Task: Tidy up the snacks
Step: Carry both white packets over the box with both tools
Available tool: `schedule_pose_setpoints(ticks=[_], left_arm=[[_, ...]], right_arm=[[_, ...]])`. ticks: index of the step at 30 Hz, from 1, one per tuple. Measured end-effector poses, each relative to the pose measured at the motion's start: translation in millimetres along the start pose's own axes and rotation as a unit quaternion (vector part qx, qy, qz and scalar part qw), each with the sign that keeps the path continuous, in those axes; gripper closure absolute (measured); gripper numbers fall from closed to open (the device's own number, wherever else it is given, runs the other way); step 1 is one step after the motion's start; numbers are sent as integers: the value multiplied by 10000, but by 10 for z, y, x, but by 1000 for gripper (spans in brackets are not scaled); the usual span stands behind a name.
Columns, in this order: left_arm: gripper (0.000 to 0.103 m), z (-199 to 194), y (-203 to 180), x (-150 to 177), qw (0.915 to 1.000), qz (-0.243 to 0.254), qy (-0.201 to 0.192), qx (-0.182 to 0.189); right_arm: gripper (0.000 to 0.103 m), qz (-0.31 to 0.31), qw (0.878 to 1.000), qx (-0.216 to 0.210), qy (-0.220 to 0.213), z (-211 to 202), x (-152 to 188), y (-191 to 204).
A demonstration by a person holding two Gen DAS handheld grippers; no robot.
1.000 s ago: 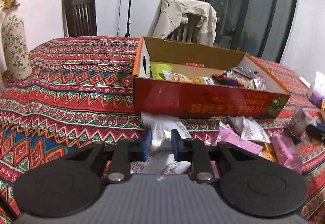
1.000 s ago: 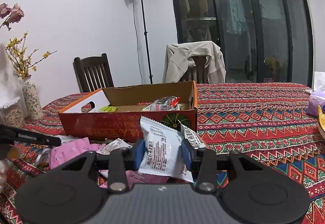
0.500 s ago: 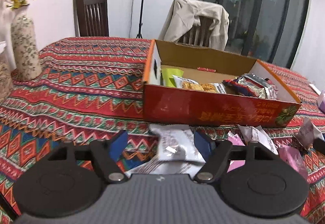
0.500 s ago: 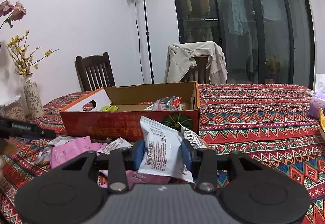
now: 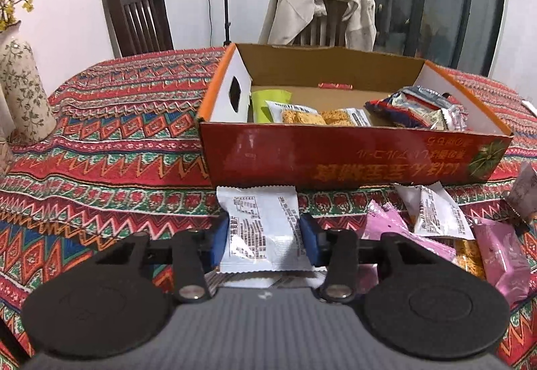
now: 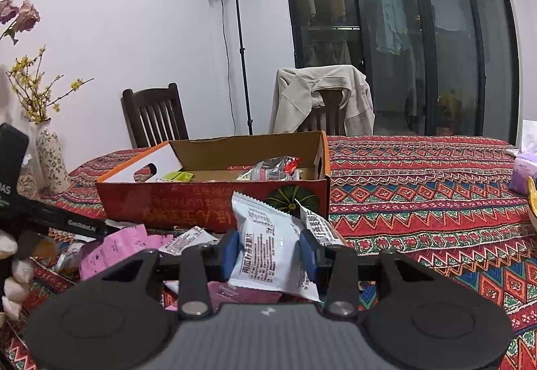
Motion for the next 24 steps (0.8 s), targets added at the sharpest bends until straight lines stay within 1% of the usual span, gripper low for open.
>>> schedule_pose_setpoints(ticks=[4,7,13,17,22,24], left_arm=[[57,-198,34,-22,9997,-65,-202,114],[57,-409,32,-86,9987,-63,-457,232],[57,-685,-77,-391,9944,-17,-940,492],[57,-697,-186,-607,9929,60,-1064,534],[57,-561,-271,-822,9929,27,-1044,576],[57,-480,-286,-898,9932,-67,-999,594]], right_arm=[[64,-6,10000,-25,-73,-47,-51,14],[64,-49,9999,-27,-124,-84,-114,36],[64,-174,9996,27,-239,-101,-309,81],[64,-198,9993,44,-299,-49,-500,101],[64,-266,9990,39,-362,79,-774,151],[64,-320,9986,60,-411,150,-881,176]])
Point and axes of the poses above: each gripper's, at about its wrist camera, not at the fingertips, and z roughly the way its jaws point, y to its left, x to its underside, the point moved 9 cm from there along z, roughly the way its jaws point, and after that the axes turned 3 degrees about -y, right-handed, at the moved point
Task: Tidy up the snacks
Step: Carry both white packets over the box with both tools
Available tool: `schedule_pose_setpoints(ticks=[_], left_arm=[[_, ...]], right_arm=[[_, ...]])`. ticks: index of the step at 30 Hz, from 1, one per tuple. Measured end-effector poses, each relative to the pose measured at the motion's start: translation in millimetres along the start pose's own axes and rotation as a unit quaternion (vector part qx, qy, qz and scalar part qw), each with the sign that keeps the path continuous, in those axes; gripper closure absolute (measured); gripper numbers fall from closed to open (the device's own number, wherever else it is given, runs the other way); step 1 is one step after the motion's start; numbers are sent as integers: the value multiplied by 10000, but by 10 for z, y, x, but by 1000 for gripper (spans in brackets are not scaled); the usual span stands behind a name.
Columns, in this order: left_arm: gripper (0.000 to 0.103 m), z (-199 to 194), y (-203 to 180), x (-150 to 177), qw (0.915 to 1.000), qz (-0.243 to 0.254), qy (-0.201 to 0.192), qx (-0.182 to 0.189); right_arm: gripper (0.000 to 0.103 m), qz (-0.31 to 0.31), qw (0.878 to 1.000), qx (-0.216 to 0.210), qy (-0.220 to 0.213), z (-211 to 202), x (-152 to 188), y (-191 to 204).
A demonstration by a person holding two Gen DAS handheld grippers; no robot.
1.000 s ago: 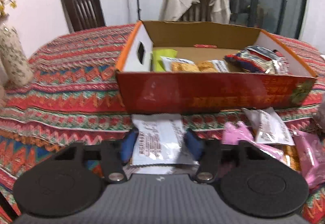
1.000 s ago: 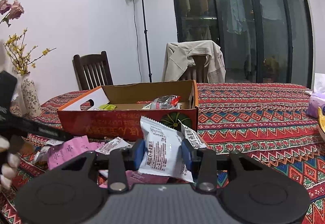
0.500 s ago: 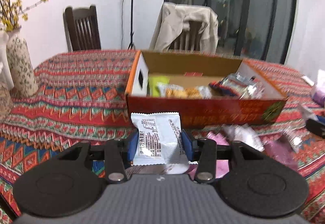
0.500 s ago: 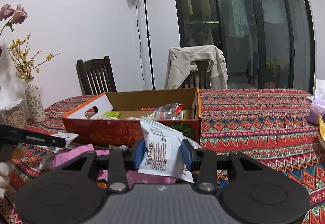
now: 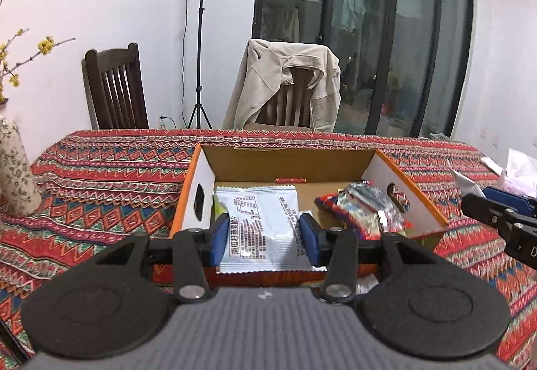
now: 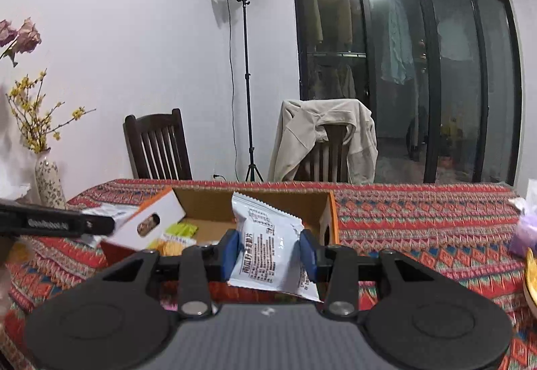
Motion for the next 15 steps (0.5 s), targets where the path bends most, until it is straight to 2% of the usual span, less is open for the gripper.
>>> schedule_pose_setpoints(ticks=[6,8,15], left_arm=[[57,293,20,-154,9998,-200,4,-96],[57,412,50,-191,9995,-205,-33,-238],[57,750,222,-176,9979,-481,-113,-414]], right_arm=[[64,28,10000,21,-18,327,-238,57],[64,85,10000,-9,35,479,-283,78],[64,184,9996,158,109,1013,-290,66]])
Point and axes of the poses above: each gripper's, at about its wrist camera, not at the fingertips, and z roughly the way its jaws point, y to its left, x to its underside, the point moved 9 cm from there along z, roughly the way its jaws point, and after that the axes turned 3 degrees about -y, right-handed, at the moved point
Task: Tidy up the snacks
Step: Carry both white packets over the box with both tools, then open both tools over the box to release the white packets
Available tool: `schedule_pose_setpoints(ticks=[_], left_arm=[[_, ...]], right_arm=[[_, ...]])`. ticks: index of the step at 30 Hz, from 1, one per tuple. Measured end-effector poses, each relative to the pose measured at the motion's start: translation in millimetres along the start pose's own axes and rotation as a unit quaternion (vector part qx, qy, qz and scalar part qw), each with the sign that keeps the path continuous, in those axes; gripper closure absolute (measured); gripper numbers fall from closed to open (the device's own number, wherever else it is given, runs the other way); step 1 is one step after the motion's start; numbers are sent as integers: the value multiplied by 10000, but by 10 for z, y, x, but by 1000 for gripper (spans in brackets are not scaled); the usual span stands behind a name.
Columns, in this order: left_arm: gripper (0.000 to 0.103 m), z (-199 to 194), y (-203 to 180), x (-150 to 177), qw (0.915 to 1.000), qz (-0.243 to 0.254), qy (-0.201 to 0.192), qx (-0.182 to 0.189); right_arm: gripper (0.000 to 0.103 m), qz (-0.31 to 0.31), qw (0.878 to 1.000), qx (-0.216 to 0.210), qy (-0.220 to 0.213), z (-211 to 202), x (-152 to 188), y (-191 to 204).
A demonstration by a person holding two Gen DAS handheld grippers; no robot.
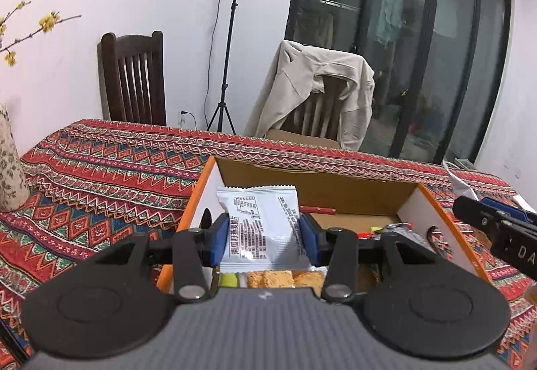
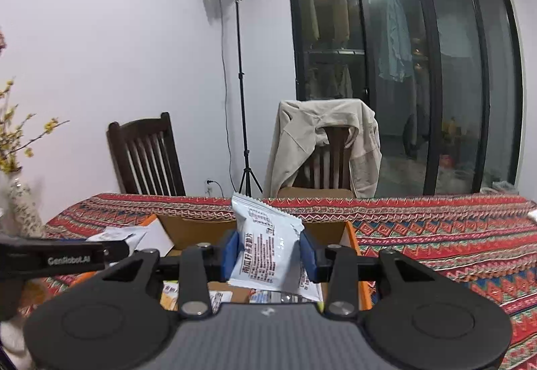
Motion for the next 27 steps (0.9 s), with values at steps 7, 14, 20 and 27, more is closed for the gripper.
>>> schedule_pose_setpoints(ticks=[7,14,20,27], left_arm=[[57,194,79,164,9998,161,76,-126],[12,68,71,149,9992,160,-291,-208],[0,-61,165,56,9973,-44,-642,-347],[0,-174,139,15,9966,24,-719,-394]], right_arm=[[64,29,9997,-21,221,337,298,-54],[41,121,9987,-25,503,422,449,-154],[0,334,9986,-153,376,271,387,-214],[0,223,9991,-47,363,199,367,-185]])
Point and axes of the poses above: each gripper's, at about its wrist camera, not at the fingertips, and z roughly the way its jaws point, y to its left, x to its underside, the point moved 9 cm from there along z, roughly the way its jaws point, and after that the axes turned 3 degrees about -y, right-handed, at the moved point
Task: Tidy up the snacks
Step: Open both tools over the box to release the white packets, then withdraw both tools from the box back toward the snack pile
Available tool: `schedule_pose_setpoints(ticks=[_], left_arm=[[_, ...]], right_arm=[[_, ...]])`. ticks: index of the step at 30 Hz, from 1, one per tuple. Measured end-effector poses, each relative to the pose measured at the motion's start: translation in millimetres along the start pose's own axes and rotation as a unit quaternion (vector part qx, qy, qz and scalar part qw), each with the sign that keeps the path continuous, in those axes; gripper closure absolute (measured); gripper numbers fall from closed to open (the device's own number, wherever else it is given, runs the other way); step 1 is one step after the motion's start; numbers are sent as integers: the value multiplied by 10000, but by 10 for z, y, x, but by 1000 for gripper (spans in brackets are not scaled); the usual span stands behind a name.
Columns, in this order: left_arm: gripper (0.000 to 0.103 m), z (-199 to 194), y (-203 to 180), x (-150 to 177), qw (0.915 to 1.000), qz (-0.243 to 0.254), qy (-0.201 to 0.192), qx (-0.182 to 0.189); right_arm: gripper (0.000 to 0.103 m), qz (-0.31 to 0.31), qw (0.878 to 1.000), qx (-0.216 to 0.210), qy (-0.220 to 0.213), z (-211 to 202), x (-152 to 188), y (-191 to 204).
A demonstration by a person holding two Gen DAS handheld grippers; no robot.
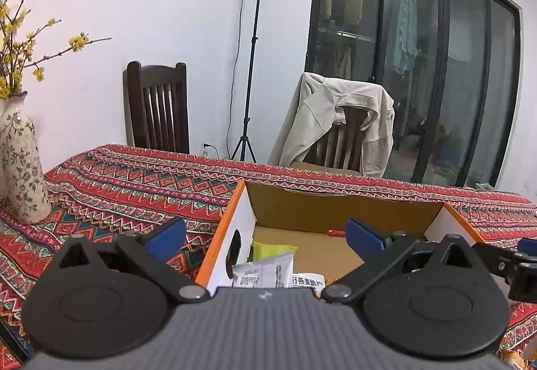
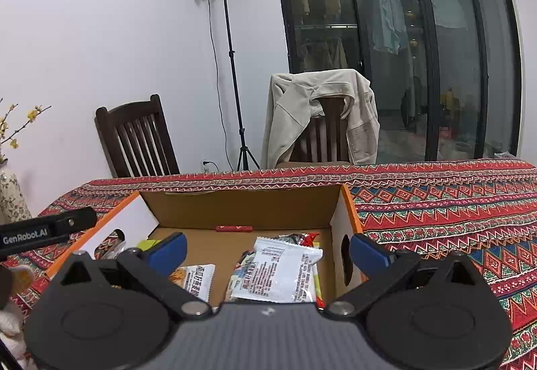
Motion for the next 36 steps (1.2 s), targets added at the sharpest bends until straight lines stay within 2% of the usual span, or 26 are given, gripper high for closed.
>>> schedule_pose_setpoints(ticks=[7,11,14,16,20,23,26,32,36], left_arm=[[0,-98,-3,-75,10000,23,56,-12],[0,-239,60,-170,9991,-192,341,184],[0,-469,146,-202,9997,-141,131,154],[0,-579,199,-180,9997,-121,158,165],[0,-793,302,-95,9996,-86,161,197],[0,-914,381,42,9995,-99,227,201],[0,-995,437,211,9990,-129,354,242],[0,-1188,534,457,9991,-74,363,184],[0,-1242,496,605,9987,106,445,232]], right_arm=[[0,-59,9999,99,10,-92,-46,12],[0,-105,9999,124,26,-226,-107,40],[0,-183,9998,36,-68,-418,-176,104],[0,-299,9994,75,-152,-554,-196,140],[0,-470,9989,-69,-13,-786,-138,214],[0,-522,9986,-10,-49,-965,-36,227],[0,-488,9987,-139,102,-1054,140,252],[0,-580,9979,-86,282,-1203,502,286],[0,-499,9970,-68,585,-1249,760,243]])
Point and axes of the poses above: each gripper's, at about its wrist camera, not at the fingertips, and z roughly the way its jaws point, y to its left, x to its underside, the point moved 9 cm from there along z, roughly the way its jaws point, and after that the axes turned 3 degrees about -y, right-handed, at the moved point
